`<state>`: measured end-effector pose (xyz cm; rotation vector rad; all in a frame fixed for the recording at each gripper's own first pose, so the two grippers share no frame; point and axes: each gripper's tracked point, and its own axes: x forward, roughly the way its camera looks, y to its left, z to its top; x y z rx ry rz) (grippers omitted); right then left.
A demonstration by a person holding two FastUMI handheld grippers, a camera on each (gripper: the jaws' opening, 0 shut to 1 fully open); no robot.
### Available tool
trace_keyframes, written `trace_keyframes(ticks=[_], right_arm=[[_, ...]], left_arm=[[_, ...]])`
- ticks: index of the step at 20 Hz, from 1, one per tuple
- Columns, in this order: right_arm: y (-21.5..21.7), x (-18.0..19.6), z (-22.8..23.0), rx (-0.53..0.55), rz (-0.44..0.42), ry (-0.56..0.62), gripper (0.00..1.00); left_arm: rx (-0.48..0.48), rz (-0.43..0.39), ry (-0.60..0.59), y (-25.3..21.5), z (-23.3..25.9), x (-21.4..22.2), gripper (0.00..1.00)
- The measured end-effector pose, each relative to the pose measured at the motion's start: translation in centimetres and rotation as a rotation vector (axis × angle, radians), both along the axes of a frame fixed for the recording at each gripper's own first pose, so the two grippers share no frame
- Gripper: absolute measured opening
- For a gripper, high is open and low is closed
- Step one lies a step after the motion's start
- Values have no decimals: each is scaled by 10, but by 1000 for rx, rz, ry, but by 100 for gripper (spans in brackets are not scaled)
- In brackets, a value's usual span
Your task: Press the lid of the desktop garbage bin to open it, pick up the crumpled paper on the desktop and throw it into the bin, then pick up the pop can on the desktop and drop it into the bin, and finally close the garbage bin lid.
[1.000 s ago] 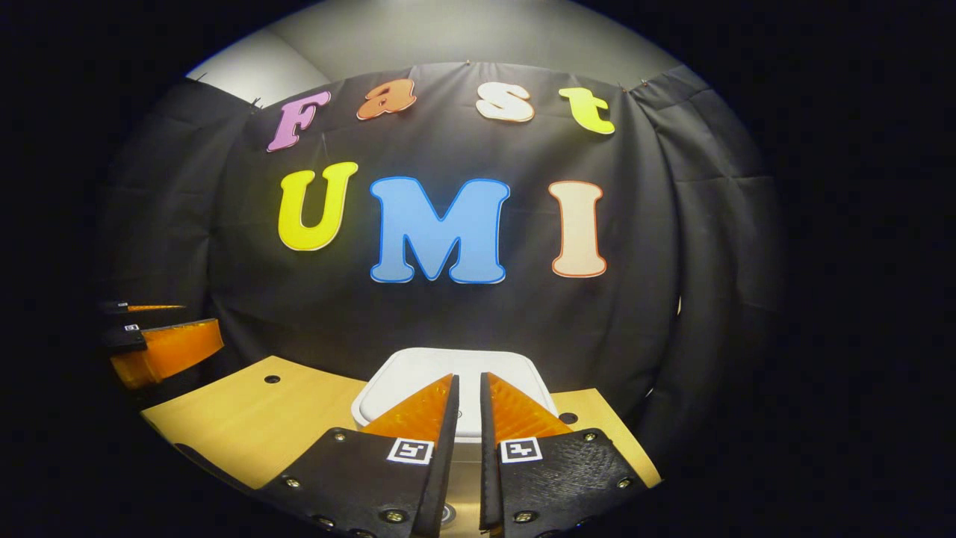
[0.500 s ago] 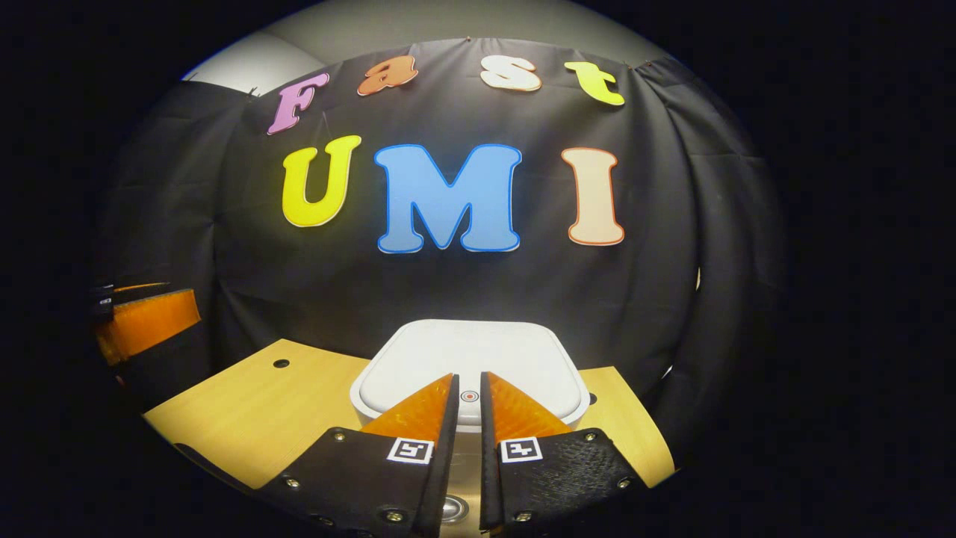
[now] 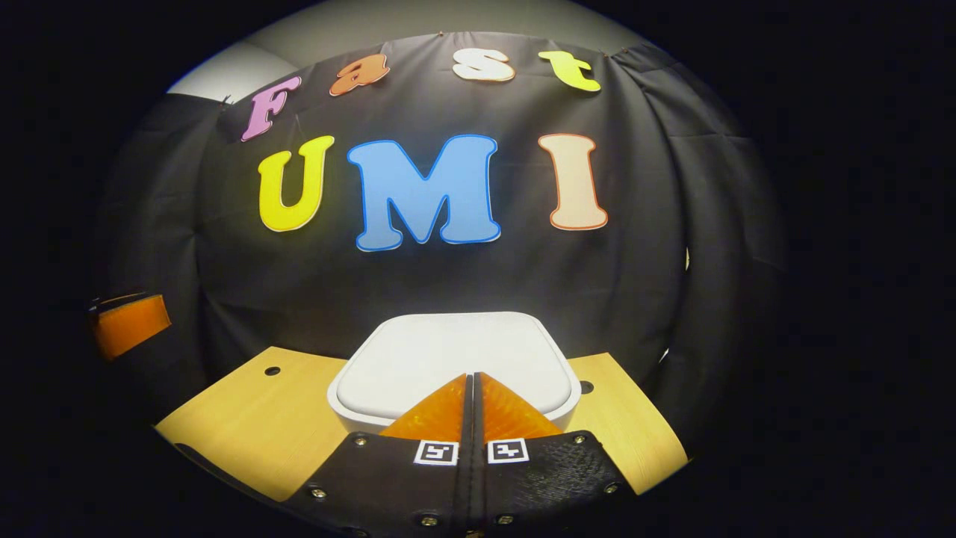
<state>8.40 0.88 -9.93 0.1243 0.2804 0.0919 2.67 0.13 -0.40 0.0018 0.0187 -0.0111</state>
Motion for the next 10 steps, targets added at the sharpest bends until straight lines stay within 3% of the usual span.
trace_keyframes(ticks=[10], right_arm=[[2, 4, -7, -2, 15, 23, 0]], left_arm=[[0, -9, -2, -3, 1, 1, 95]])
